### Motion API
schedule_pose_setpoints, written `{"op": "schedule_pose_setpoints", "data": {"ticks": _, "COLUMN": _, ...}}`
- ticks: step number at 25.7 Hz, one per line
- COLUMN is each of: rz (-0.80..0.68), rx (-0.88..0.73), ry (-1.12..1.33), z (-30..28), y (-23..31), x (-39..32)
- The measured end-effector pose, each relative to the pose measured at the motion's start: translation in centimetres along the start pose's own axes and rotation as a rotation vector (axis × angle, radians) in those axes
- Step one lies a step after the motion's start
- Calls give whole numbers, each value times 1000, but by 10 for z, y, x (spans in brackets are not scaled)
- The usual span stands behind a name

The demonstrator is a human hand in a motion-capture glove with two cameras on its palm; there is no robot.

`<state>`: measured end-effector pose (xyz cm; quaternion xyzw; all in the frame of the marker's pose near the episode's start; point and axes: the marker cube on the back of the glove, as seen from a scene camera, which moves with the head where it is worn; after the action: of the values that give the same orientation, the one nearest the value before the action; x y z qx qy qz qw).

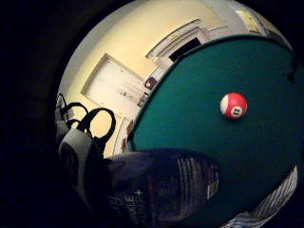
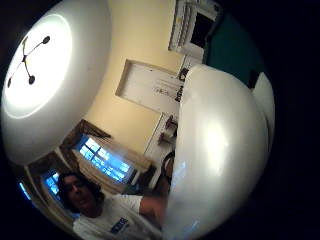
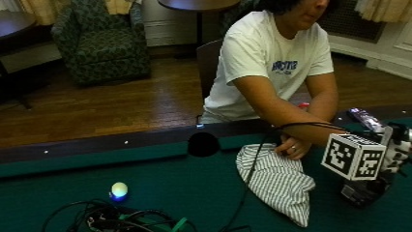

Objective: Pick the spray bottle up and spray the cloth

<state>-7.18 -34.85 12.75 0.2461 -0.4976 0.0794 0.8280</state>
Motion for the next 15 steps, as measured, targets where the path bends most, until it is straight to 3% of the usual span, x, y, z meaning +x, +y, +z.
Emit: {"op": "schedule_pose_setpoints", "data": {"ticks": 15, "rz": 38, "rx": -118, "ry": -77, "z": 9, "y": -4, "x": 7}}
